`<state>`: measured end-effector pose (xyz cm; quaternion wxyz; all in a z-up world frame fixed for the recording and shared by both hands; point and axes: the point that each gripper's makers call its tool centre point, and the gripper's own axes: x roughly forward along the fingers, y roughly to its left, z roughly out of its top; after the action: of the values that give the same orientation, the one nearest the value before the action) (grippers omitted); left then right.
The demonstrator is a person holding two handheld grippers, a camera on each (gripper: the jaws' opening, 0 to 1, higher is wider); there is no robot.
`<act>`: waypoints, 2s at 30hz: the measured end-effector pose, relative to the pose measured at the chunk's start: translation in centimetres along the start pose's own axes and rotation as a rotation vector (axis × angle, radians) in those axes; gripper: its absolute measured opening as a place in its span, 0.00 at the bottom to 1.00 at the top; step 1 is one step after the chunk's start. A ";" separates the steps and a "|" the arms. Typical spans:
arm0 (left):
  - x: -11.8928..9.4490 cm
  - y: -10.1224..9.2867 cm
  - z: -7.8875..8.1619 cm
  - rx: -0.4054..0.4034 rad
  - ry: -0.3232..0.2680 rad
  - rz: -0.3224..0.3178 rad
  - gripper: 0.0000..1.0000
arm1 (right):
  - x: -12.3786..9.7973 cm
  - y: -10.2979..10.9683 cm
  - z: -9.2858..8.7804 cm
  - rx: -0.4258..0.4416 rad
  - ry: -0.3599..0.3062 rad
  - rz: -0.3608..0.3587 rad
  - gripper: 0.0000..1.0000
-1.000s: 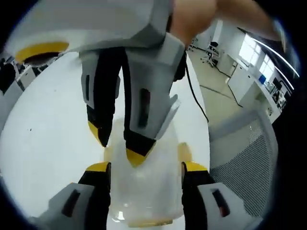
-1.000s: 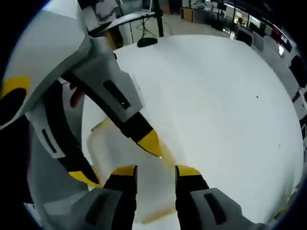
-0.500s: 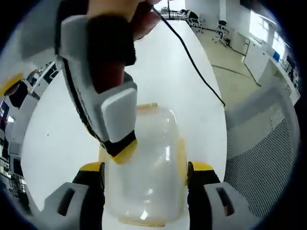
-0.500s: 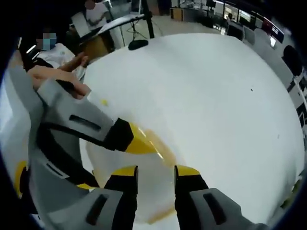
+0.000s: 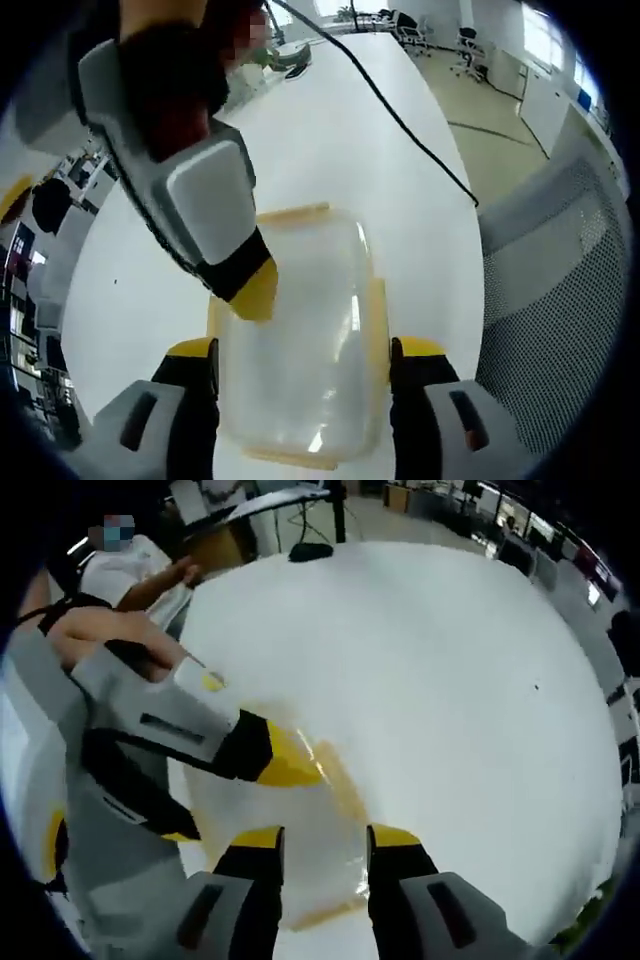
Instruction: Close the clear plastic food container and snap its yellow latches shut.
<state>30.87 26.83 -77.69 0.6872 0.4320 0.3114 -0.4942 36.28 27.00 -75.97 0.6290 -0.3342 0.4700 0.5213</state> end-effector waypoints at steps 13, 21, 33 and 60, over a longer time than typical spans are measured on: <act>-0.3 -1.7 0.5 0.005 0.070 -0.003 0.63 | 1.4 0.2 1.4 -0.250 0.151 0.158 0.30; -0.8 -2.4 0.6 0.057 0.127 0.003 0.54 | 1.9 0.5 1.1 -0.295 0.207 0.199 0.30; 0.2 -2.0 1.3 0.134 0.212 0.045 0.50 | 2.1 1.5 1.8 -0.336 0.230 0.198 0.27; 0.8 -1.7 0.6 0.189 0.230 0.145 0.39 | 2.4 1.5 1.9 -0.284 0.343 0.223 0.23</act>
<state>29.47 25.77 -78.61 0.6371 0.5697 0.3083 -0.4178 35.29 29.92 -77.50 0.4251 -0.4490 0.5258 0.5841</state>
